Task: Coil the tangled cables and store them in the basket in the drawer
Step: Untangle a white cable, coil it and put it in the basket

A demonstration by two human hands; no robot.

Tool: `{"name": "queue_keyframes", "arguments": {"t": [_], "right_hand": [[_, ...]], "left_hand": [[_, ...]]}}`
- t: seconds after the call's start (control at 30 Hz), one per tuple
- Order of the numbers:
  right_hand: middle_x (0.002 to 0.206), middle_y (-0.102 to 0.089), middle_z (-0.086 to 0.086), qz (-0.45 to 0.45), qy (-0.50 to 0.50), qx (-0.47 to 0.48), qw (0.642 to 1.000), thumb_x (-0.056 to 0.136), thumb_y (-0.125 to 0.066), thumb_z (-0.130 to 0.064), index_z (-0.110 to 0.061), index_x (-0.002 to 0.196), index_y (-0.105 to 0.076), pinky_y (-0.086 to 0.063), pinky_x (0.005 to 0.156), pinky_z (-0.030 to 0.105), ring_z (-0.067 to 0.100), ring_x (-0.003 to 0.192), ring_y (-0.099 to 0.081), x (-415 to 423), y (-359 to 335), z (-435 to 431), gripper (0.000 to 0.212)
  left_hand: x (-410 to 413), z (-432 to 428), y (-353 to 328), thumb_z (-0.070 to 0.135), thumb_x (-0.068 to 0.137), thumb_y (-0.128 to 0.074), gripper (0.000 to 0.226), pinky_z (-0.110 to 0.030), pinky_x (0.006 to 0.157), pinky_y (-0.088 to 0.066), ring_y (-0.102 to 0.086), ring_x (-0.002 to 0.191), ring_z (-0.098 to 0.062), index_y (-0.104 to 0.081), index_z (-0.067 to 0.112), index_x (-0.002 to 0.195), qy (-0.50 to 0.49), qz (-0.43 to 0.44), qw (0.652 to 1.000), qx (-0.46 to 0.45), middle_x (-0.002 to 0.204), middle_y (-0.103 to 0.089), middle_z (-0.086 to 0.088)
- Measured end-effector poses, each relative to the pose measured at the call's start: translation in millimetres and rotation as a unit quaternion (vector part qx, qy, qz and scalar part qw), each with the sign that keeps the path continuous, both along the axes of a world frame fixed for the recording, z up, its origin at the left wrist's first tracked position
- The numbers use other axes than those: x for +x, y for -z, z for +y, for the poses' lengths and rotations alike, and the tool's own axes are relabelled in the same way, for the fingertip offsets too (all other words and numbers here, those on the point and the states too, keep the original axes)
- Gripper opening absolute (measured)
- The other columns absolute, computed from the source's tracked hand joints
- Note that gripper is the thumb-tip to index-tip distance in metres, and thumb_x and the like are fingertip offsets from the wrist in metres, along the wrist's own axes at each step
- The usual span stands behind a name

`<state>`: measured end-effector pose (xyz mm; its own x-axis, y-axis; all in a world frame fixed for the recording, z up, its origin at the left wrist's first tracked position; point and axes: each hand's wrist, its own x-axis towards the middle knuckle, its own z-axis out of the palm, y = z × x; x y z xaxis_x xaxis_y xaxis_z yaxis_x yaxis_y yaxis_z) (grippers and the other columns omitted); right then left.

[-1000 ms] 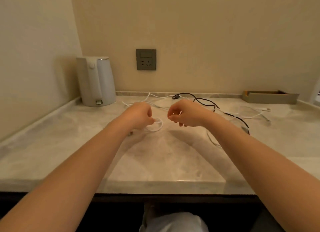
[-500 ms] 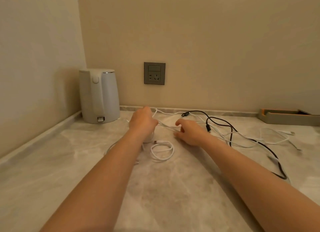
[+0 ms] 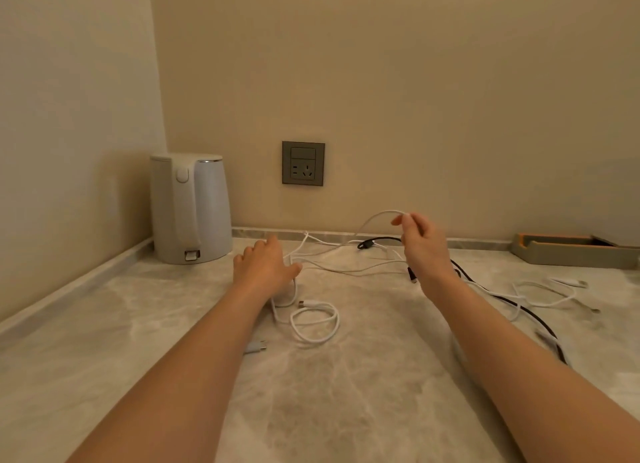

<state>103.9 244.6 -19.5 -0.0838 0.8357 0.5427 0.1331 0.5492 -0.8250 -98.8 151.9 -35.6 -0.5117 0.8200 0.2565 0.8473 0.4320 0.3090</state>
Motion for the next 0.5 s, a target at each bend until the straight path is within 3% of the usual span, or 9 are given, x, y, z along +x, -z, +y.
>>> {"name": "queue_keyframes", "arguments": {"t": [0.1, 0.2, 0.3, 0.43, 0.5], "right_hand": [[0.059, -0.032, -0.005, 0.032, -0.084, -0.02, 0.996, 0.101, -0.039, -0.018, -0.02, 0.086, -0.063, -0.027, 0.046, 0.013, 0.001, 0.042, -0.032, 9.5, -5.7, -5.5, 0.028], [0.058, -0.035, -0.003, 0.047, -0.183, -0.057, 0.98, 0.102, -0.039, -0.017, -0.014, 0.092, -0.064, -0.021, 0.04, 0.014, 0.001, 0.041, -0.027, 13.0, -13.4, -13.2, 0.027], [0.056, -0.038, -0.006, 0.102, -0.24, -0.085, 0.962, 0.101, -0.039, -0.018, -0.016, 0.09, -0.065, -0.017, 0.039, 0.014, 0.003, 0.043, -0.023, 18.3, -21.9, -15.5, 0.029], [0.056, -0.037, -0.005, 0.144, -0.153, -0.083, 0.974, 0.101, -0.04, -0.019, -0.017, 0.089, -0.065, -0.02, 0.04, 0.015, 0.004, 0.042, -0.024, 26.8, -24.5, -9.4, 0.028], [0.059, -0.042, -0.001, 0.041, -0.034, -0.033, 0.998, 0.1, -0.042, -0.018, -0.014, 0.092, -0.068, -0.03, 0.044, 0.018, 0.005, 0.046, -0.034, 25.4, -18.9, -2.9, 0.026]], "left_hand": [[4.3, 0.5, -2.2, 0.044, 0.093, -0.052, 0.063, -0.041, 0.107, -0.028, -0.033, 0.136, -0.027, -0.028, 0.017, 0.145, 0.03, 0.026, 0.999, 0.006, 0.15, -0.034, -0.006], [11.3, 2.3, -3.9, 0.038, 0.095, -0.051, 0.059, -0.04, 0.109, -0.023, -0.029, 0.139, -0.025, -0.027, 0.018, 0.145, 0.077, 0.047, 0.995, 0.032, 0.151, -0.032, -0.004], [13.5, 5.9, -2.7, 0.039, 0.096, -0.047, 0.043, -0.039, 0.103, -0.029, -0.041, 0.129, -0.026, -0.045, 0.016, 0.132, 0.073, 0.067, 0.995, 0.02, 0.138, -0.047, -0.006], [12.8, 4.5, -6.8, 0.031, 0.098, -0.041, 0.029, -0.036, 0.088, -0.038, -0.058, 0.099, -0.027, -0.065, 0.016, 0.097, 0.046, 0.006, 0.995, 0.092, 0.097, -0.065, -0.004], [13.0, 1.9, -12.0, 0.028, 0.1, -0.039, 0.034, -0.035, 0.08, -0.044, -0.062, 0.08, -0.023, -0.063, 0.016, 0.08, 0.071, -0.086, 0.979, 0.169, 0.074, -0.063, 0.001]]}}
